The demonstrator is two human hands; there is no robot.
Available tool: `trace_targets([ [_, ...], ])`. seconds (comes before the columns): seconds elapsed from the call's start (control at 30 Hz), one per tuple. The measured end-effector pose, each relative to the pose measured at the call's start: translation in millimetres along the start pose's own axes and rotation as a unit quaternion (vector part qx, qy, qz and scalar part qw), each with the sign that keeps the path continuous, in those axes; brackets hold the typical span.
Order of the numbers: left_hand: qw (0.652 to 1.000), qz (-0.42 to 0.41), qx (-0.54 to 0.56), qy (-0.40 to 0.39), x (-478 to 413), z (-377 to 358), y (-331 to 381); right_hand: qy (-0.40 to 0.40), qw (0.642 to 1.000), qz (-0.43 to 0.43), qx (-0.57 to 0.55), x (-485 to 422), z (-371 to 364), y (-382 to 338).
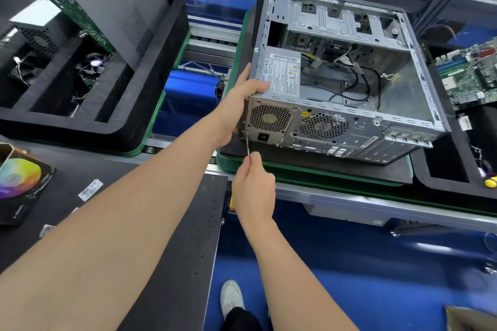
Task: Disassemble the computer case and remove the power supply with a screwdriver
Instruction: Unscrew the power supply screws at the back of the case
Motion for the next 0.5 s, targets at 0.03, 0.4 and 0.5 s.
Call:
trace_targets([
  [0.03,1.0,0.0,-0.003,0.002,0,0,0,0.019,0.999,0.012,0.038,2,1,-2],
  [0.4,1.0,0.001,-0.007,0.005,6,0,5,-0.064,0.965,-0.151,-0.207,-6,-8,22],
  [0.5,1.0,-0.001,-0.009,0.005,8,-1,6,-0.127,0.867,-0.264,-0.404,-2,-19,30],
])
Point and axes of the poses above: each hand's wrist, its own x-axis away from the middle knuckle, its own z-axis out of the back of the hand, y = z × x, the point moved 7 cm from there along -x, towards the middle knuckle, and after that the axes turned 14 degrees about -x, right-handed, at the moved point
